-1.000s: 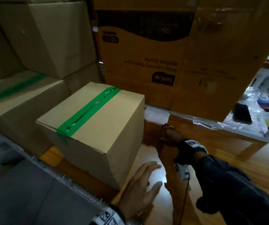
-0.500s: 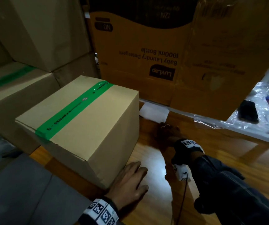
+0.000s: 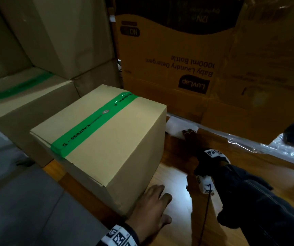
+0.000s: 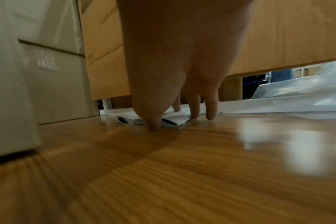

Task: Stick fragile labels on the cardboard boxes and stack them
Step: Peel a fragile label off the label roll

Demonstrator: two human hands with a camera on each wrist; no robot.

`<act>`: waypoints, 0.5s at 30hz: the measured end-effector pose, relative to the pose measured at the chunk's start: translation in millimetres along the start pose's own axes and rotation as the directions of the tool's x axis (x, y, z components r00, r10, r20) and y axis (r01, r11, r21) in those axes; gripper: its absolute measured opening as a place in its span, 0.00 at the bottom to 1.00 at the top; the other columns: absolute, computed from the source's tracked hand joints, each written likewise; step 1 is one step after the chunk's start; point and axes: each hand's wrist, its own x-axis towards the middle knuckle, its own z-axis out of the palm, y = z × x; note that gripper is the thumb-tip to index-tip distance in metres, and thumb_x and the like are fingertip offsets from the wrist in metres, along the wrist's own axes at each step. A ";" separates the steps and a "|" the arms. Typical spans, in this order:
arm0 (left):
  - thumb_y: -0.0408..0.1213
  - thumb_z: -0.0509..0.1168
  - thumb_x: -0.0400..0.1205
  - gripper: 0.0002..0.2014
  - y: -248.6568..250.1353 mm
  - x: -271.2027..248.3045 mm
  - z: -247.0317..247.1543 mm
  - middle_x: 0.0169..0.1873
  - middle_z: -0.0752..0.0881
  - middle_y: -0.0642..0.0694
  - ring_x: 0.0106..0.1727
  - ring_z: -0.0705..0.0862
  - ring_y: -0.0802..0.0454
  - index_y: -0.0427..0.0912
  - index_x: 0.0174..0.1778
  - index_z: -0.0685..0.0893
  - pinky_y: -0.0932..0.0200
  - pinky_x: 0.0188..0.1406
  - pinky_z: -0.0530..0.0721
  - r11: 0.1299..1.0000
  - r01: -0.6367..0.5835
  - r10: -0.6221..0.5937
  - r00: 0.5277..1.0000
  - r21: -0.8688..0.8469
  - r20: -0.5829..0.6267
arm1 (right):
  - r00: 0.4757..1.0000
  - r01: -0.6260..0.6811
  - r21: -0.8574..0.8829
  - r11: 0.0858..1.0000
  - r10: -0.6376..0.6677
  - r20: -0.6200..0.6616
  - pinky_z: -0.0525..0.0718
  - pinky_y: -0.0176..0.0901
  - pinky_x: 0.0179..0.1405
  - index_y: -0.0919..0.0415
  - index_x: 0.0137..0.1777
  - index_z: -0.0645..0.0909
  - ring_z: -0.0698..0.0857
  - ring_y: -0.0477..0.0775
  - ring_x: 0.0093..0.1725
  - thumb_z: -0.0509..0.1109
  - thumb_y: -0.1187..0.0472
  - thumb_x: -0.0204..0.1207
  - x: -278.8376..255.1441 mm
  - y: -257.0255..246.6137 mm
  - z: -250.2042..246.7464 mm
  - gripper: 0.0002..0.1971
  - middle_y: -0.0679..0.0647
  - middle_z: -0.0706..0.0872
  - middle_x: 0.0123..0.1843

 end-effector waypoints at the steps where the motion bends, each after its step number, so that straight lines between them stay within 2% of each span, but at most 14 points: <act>1: 0.54 0.67 0.84 0.29 -0.2 0.6 0.3 0.86 0.59 0.44 0.86 0.57 0.44 0.49 0.79 0.71 0.48 0.80 0.66 1.000 0.000 0.000 1.000 -0.014 -0.005 | 1.000 -0.006 -0.011 1.000 0.006 -0.010 0.55 0.66 0.88 0.55 0.91 0.51 0.55 0.69 0.89 0.61 0.52 0.89 8.1 2.3 3.4 0.35 0.62 0.49 0.92; 7: 0.53 0.70 0.81 0.29 0.9 5.4 -4.9 0.83 0.63 0.45 0.83 0.60 0.44 0.48 0.75 0.72 0.47 0.74 0.72 1.000 0.008 -0.008 1.000 -0.014 0.007 | 0.999 0.030 -0.089 0.996 -0.033 -0.029 0.58 0.66 0.87 0.58 0.91 0.48 0.58 0.68 0.89 0.52 0.52 0.92 11.4 1.0 2.9 0.31 0.62 0.49 0.92; 9: 0.53 0.71 0.80 0.28 3.4 7.4 -6.7 0.81 0.64 0.44 0.81 0.62 0.43 0.47 0.73 0.72 0.46 0.71 0.73 1.000 0.010 -0.010 1.000 0.003 0.018 | 0.997 0.044 -0.050 0.998 -0.047 -0.059 0.67 0.64 0.84 0.58 0.92 0.47 0.65 0.68 0.86 0.50 0.53 0.93 8.9 4.0 0.3 0.30 0.63 0.53 0.91; 11: 0.51 0.72 0.80 0.27 5.7 8.3 -7.9 0.79 0.65 0.44 0.80 0.63 0.42 0.46 0.71 0.73 0.46 0.69 0.74 1.000 0.015 -0.015 1.000 0.012 0.022 | 0.991 0.026 -0.017 1.000 -0.028 -0.129 0.77 0.58 0.76 0.59 0.91 0.50 0.74 0.68 0.81 0.50 0.55 0.93 -2.8 6.1 -9.3 0.29 0.64 0.61 0.89; 12: 0.51 0.72 0.80 0.27 6.7 8.6 -8.2 0.79 0.65 0.44 0.80 0.63 0.42 0.46 0.71 0.73 0.46 0.68 0.74 1.000 0.017 -0.017 1.000 0.015 0.025 | 0.987 0.008 -0.023 1.000 -0.011 -0.163 0.79 0.55 0.73 0.59 0.91 0.52 0.75 0.67 0.79 0.50 0.55 0.94 -12.9 7.7 -14.9 0.28 0.64 0.64 0.88; 14: 0.50 0.71 0.81 0.26 8.0 8.8 -9.3 0.79 0.65 0.45 0.80 0.63 0.43 0.46 0.72 0.72 0.47 0.67 0.74 1.000 0.021 -0.022 0.999 0.019 0.034 | 0.995 -0.028 0.021 0.999 0.030 -0.094 0.80 0.42 0.69 0.62 0.90 0.56 0.74 0.66 0.80 0.52 0.56 0.94 -38.3 4.8 -26.9 0.26 0.65 0.65 0.87; 15: 0.50 0.71 0.81 0.26 8.4 8.9 -9.5 0.79 0.65 0.45 0.79 0.63 0.43 0.47 0.72 0.72 0.48 0.66 0.75 1.000 0.021 -0.022 0.999 0.019 0.034 | 0.998 -0.007 0.034 0.999 0.009 -0.067 0.79 0.38 0.69 0.63 0.90 0.56 0.73 0.66 0.82 0.53 0.56 0.94 -52.2 7.3 -27.5 0.27 0.64 0.64 0.87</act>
